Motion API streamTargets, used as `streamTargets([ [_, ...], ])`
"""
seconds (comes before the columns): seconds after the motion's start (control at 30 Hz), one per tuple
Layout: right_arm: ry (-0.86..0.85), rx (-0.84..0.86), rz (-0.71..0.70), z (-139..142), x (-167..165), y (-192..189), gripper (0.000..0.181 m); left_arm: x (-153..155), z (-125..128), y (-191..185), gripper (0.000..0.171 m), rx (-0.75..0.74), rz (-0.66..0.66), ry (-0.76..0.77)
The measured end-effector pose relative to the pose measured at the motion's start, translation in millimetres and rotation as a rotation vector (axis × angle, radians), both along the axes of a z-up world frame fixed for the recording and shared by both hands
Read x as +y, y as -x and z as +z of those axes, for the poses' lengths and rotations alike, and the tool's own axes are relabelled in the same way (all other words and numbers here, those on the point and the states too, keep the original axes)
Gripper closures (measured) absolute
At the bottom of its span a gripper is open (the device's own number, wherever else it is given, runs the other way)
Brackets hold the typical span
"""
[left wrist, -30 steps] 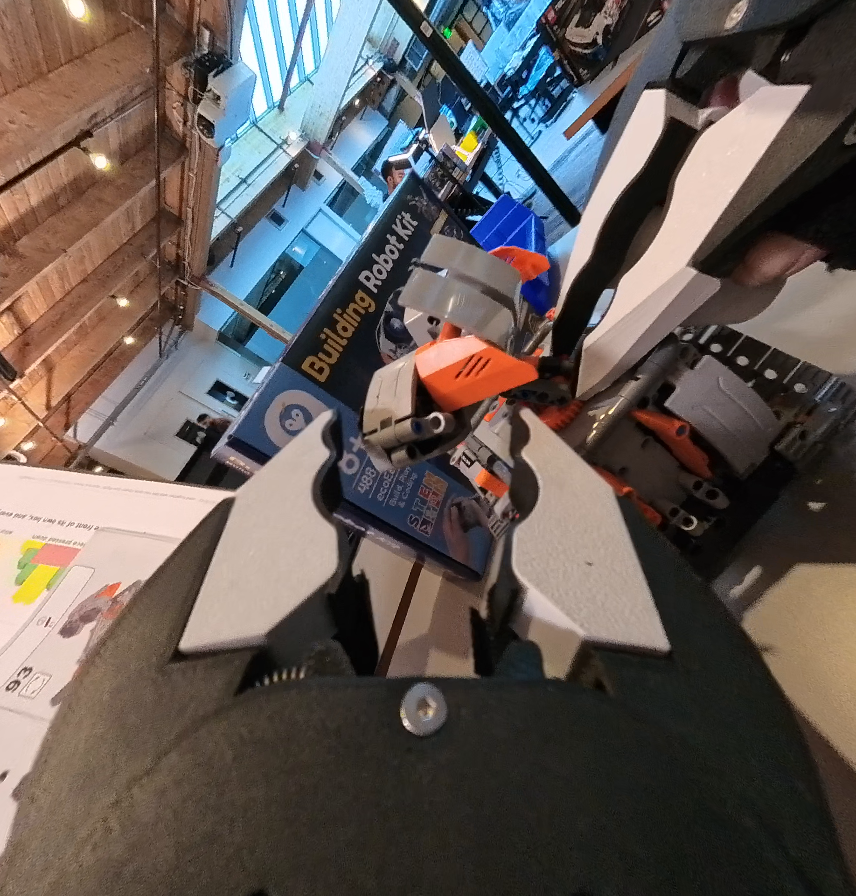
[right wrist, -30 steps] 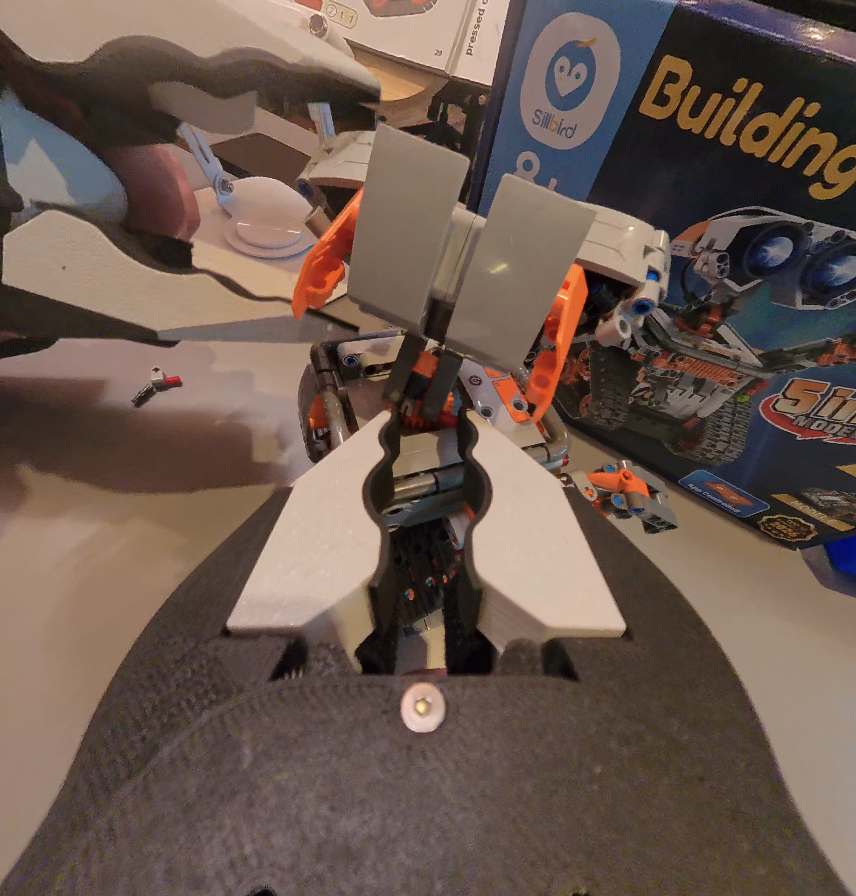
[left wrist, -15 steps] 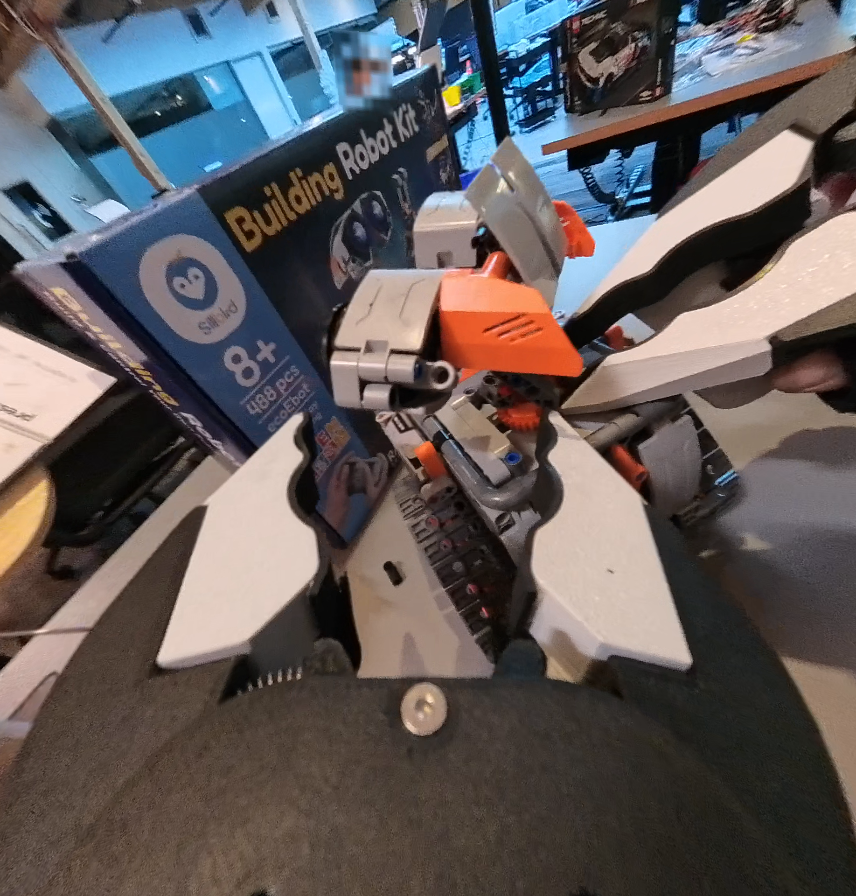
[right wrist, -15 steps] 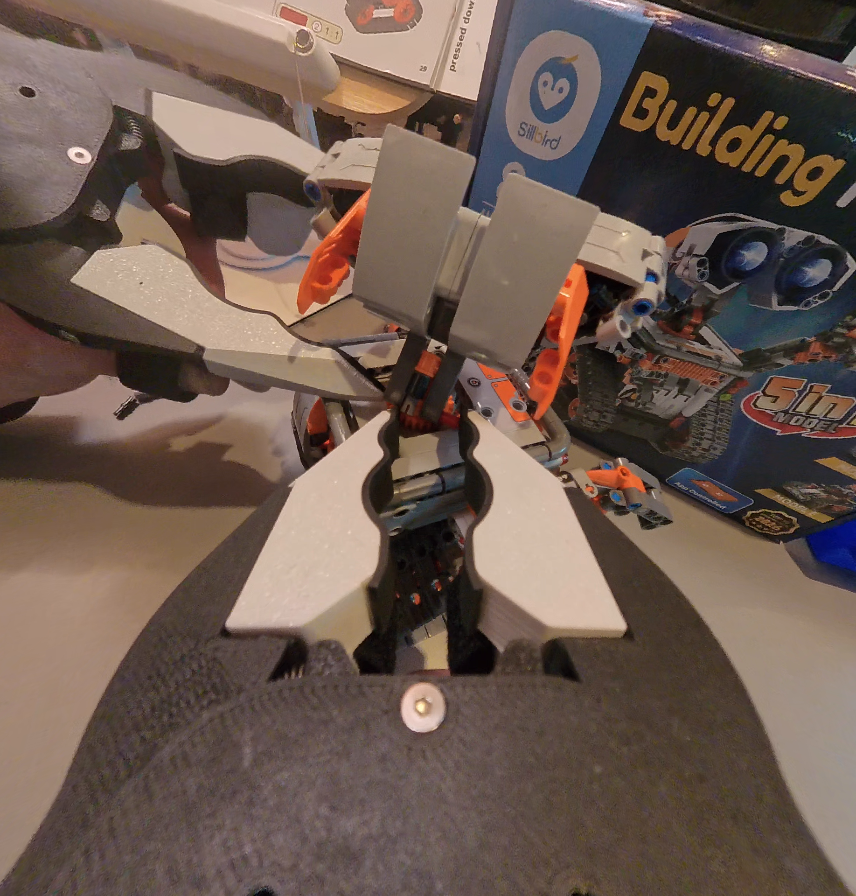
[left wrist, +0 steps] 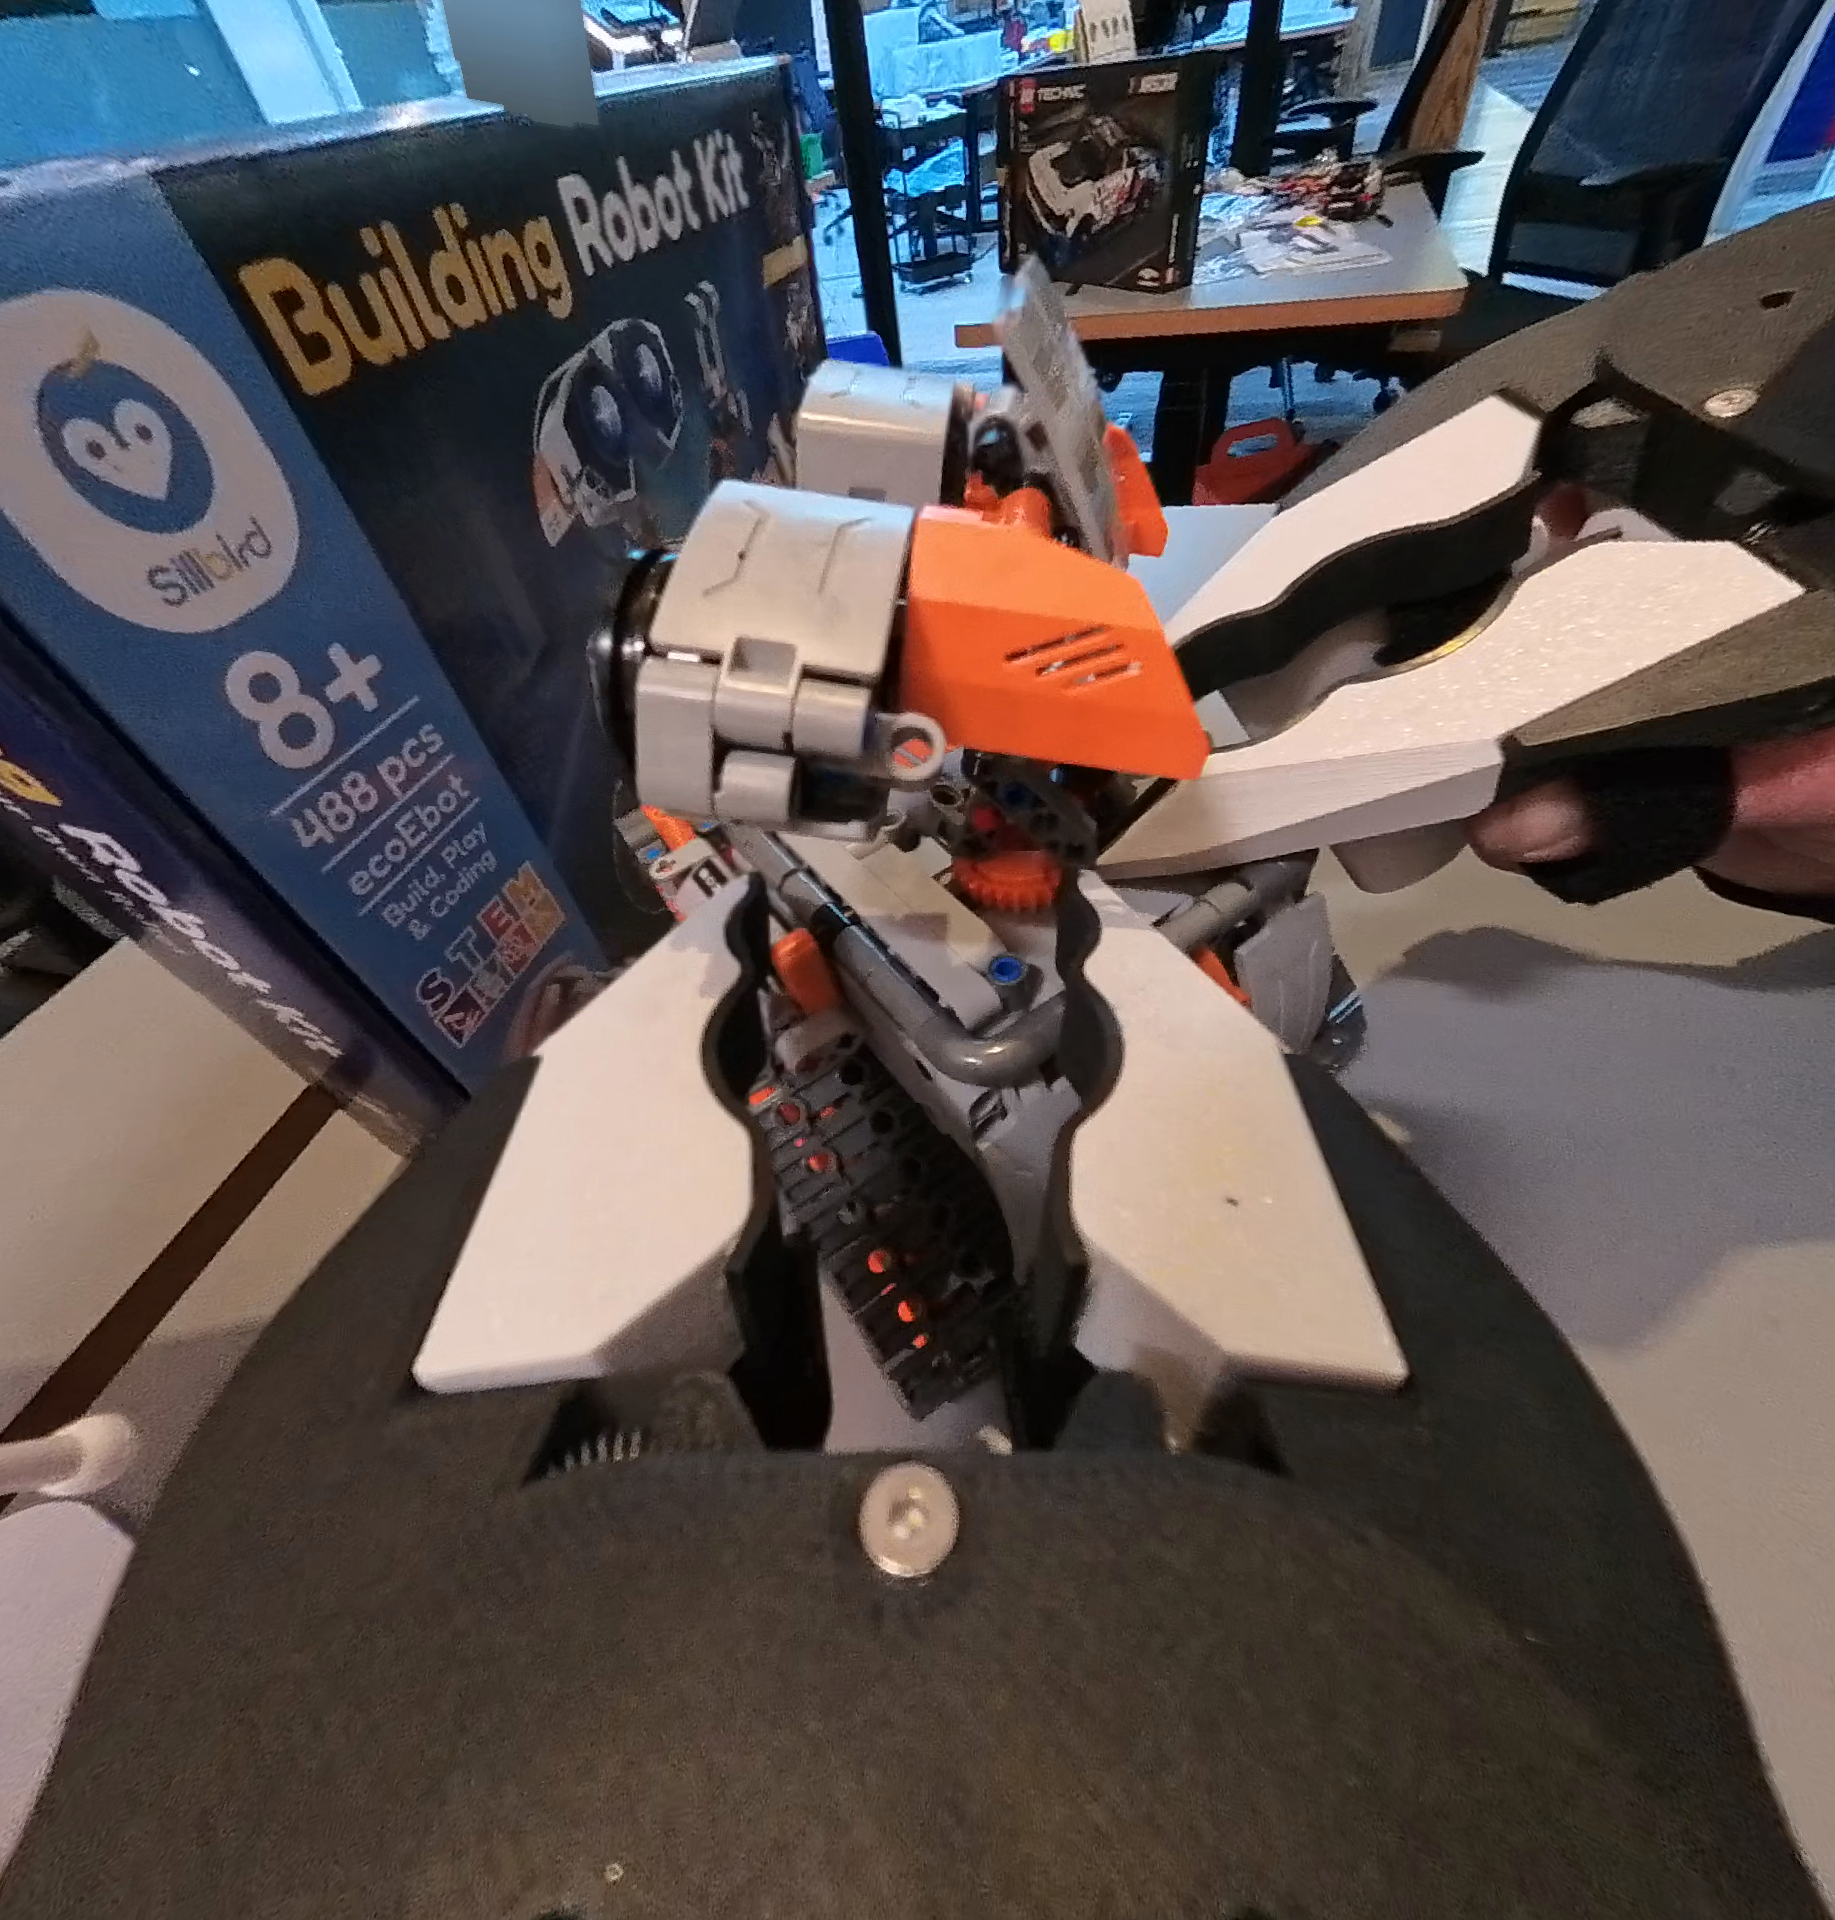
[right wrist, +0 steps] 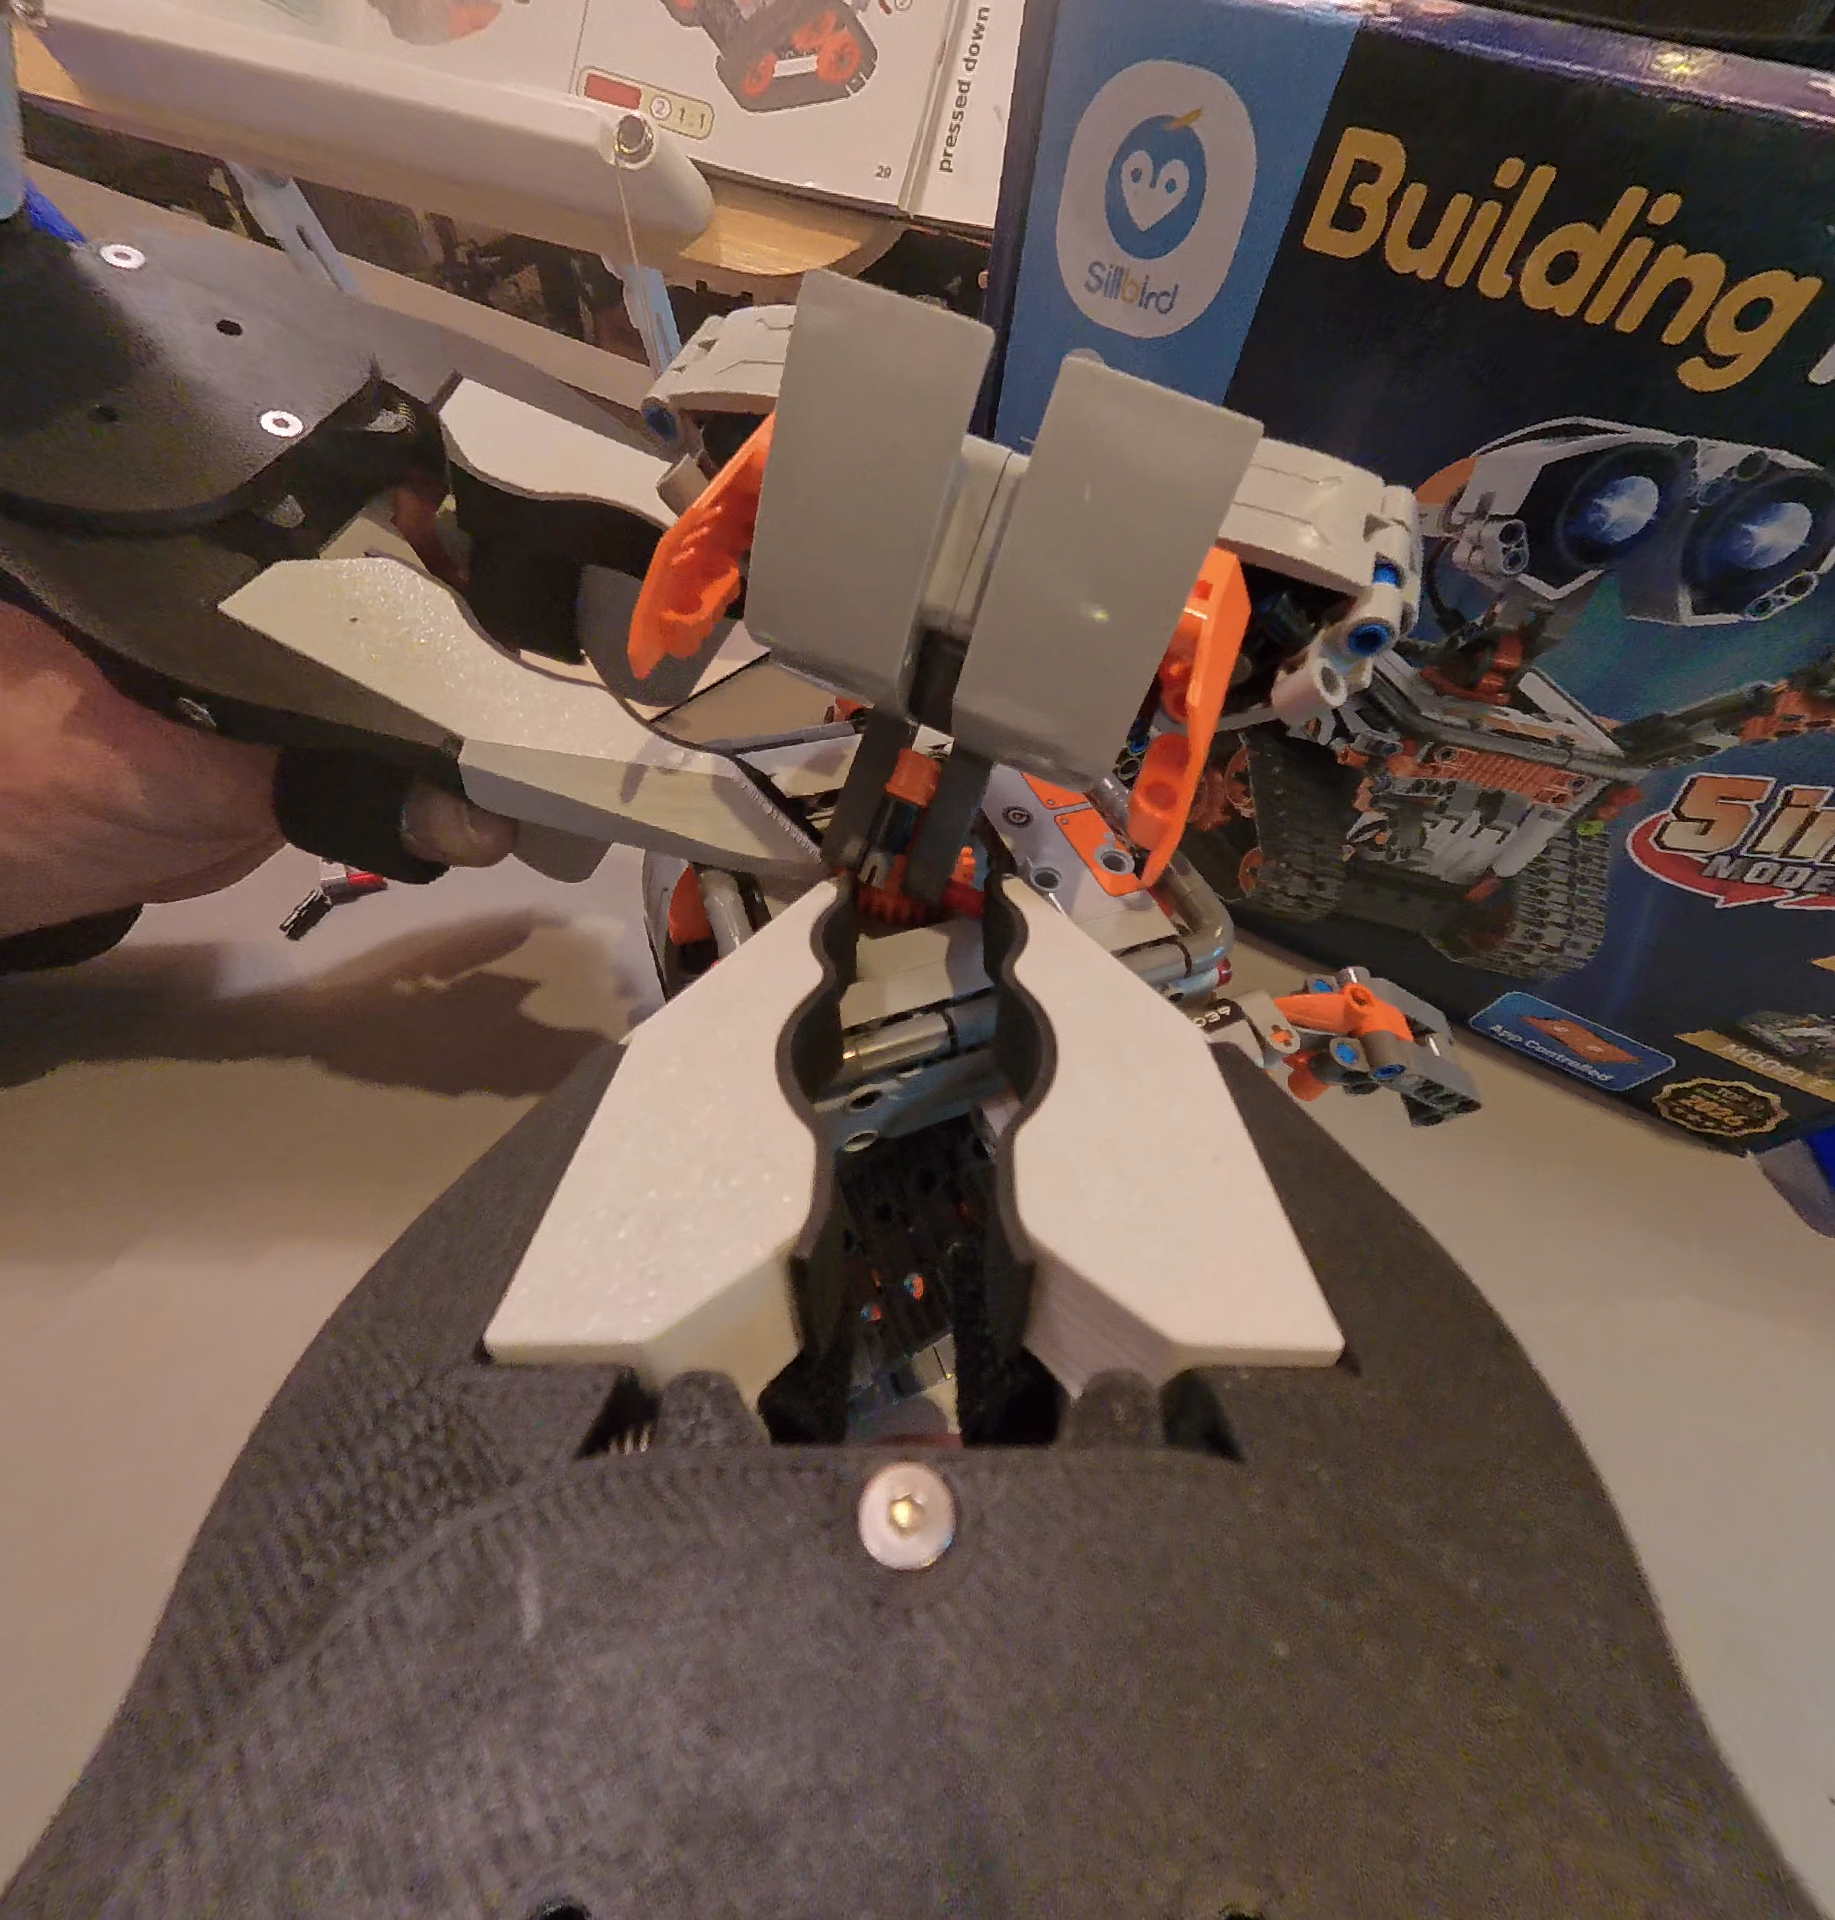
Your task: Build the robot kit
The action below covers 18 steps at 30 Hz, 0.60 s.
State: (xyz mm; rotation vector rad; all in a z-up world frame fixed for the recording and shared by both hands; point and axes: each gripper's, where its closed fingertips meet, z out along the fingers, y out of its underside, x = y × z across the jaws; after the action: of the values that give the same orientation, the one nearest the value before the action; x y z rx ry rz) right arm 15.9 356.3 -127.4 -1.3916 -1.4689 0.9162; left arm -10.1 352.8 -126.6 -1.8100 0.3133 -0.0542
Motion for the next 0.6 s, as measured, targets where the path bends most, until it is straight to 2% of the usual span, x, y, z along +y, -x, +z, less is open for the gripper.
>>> streamTargets([
  [0.13,-0.001,-0.003,0.003,-0.1,0.2,0.2,0.158,-0.2,-1.0,-3.8,0.124,-0.024,-0.04,0.013],
  [0.6,-0.014,-0.011,-0.002,0.1,1.7,1.5,0.158,1.2,-1.1,-2.9,0.126,-0.056,-0.046,0.023],
])
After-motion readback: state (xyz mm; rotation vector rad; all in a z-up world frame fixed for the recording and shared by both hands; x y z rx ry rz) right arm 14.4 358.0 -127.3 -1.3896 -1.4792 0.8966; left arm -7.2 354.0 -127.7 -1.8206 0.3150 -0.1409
